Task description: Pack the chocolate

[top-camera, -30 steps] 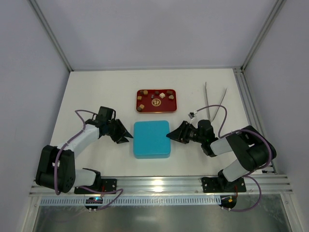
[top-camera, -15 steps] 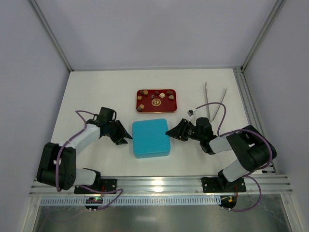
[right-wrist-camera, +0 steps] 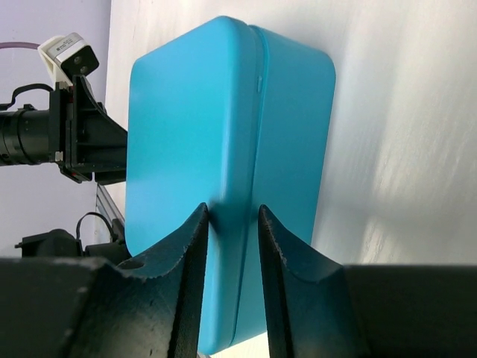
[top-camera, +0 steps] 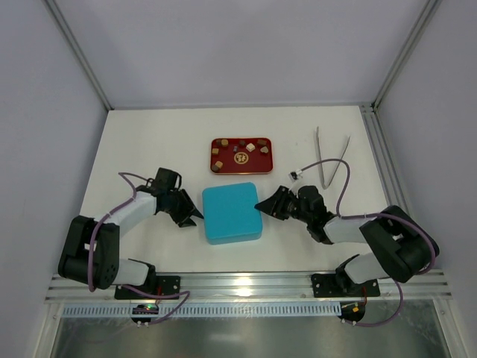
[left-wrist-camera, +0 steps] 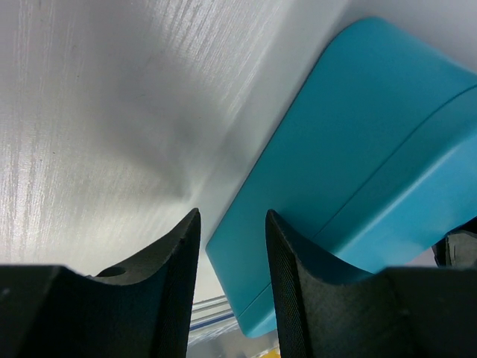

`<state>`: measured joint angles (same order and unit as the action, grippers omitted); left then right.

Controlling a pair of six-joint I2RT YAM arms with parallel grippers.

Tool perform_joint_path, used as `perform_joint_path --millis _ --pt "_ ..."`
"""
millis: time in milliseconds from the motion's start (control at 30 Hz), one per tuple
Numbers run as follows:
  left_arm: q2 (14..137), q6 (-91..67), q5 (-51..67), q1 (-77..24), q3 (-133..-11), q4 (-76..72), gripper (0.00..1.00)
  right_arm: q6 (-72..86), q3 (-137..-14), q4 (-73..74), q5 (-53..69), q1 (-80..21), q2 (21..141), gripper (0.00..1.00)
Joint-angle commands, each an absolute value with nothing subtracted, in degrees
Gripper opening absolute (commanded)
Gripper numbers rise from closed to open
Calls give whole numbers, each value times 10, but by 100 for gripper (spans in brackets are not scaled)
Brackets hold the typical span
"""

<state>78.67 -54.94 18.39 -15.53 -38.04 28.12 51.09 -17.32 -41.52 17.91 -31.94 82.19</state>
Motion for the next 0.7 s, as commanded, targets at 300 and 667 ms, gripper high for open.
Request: perform_joint_path --millis 300,667 --pt "784 -538 188 -165 -364 271 41 494 -99 -227 79 -382 786 27" --pt "759 -501 135 -163 -418 341 48 471 -143 -104 67 -382 655 42"
